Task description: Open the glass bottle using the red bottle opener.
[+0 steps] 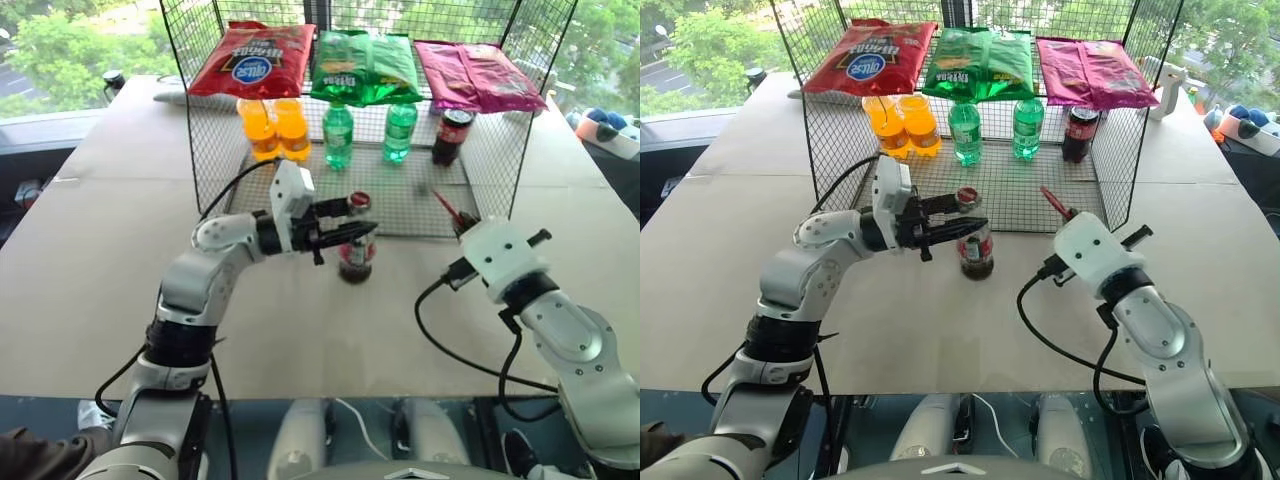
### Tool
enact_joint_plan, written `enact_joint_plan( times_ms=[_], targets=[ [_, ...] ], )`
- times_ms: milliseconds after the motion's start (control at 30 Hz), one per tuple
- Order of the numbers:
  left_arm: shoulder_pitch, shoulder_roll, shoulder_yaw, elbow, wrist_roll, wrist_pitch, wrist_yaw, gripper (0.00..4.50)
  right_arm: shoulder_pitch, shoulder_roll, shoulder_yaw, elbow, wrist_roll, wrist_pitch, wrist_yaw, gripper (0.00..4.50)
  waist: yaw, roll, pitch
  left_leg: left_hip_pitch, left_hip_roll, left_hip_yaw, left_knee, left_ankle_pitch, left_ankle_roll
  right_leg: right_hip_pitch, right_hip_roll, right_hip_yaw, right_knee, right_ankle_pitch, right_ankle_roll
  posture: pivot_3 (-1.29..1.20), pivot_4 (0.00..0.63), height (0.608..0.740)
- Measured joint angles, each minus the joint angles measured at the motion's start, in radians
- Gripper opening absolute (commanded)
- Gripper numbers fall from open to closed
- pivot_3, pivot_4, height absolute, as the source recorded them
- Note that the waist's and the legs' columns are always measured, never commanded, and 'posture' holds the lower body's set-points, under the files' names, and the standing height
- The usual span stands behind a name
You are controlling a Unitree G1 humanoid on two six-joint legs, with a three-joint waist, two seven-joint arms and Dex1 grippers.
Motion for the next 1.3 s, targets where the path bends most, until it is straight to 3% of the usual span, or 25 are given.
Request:
enact_joint_plan(
  times_ms=[333, 733, 933, 1233, 1300],
  targets=[
    [0.0, 0.003, -0.008, -0.002, 0.003, -0.007, 0.001, 1.71, -0.059, -0.002, 0.007, 0.023, -0.009, -0.061, 0.031, 0.0, 0.0, 0.0, 0.0, 0.0, 0.0, 0.0, 0.001, 0.0, 0.0, 0.0, 0.0, 0.0, 0.001, 0.0, -0.001, 0.0, 0.15, 0.74],
    [0.0, 0.003, -0.016, -0.001, 0.002, -0.016, 0.01, 1.71, -0.139, 0.022, 0.186, 0.292, -0.203, -0.457, -0.028, 0.0, 0.0, 0.0, 0.0, 0.001, 0.0, 0.0, 0.001, 0.001, -0.002, 0.0, 0.0, 0.0, 0.002, -0.002, 0.002, 0.0, 0.15, 0.74],
    [-0.002, 0.004, -0.018, -0.001, 0.001, -0.015, 0.014, 1.71, -0.132, 0.066, 0.208, 0.356, -0.309, -0.601, -0.074, 0.0, 0.0, 0.0, 0.0, 0.001, 0.0, 0.0, 0.001, 0.002, -0.003, 0.0, 0.0, 0.001, 0.002, -0.002, 0.002, 0.0, 0.15, 0.74],
    [-0.002, 0.009, -0.017, -0.002, -0.001, -0.012, 0.015, 1.71, -0.093, 0.142, 0.195, 0.384, -0.316, -0.648, -0.073, 0.0, -0.001, 0.0, 0.0, 0.001, 0.0, 0.001, 0.001, 0.002, -0.003, 0.0, 0.0, 0.001, 0.003, -0.002, 0.001, 0.0, 0.15, 0.74],
    [-0.002, 0.01, -0.017, -0.002, -0.001, -0.008, 0.015, 1.71, -0.085, 0.206, 0.192, 0.435, -0.307, -0.651, -0.085, 0.0, -0.001, -0.001, 0.0, 0.001, 0.0, 0.001, 0.001, 0.002, -0.003, 0.0, 0.0, 0.001, 0.004, -0.002, 0.001, 0.0, 0.15, 0.74]
  ],
)
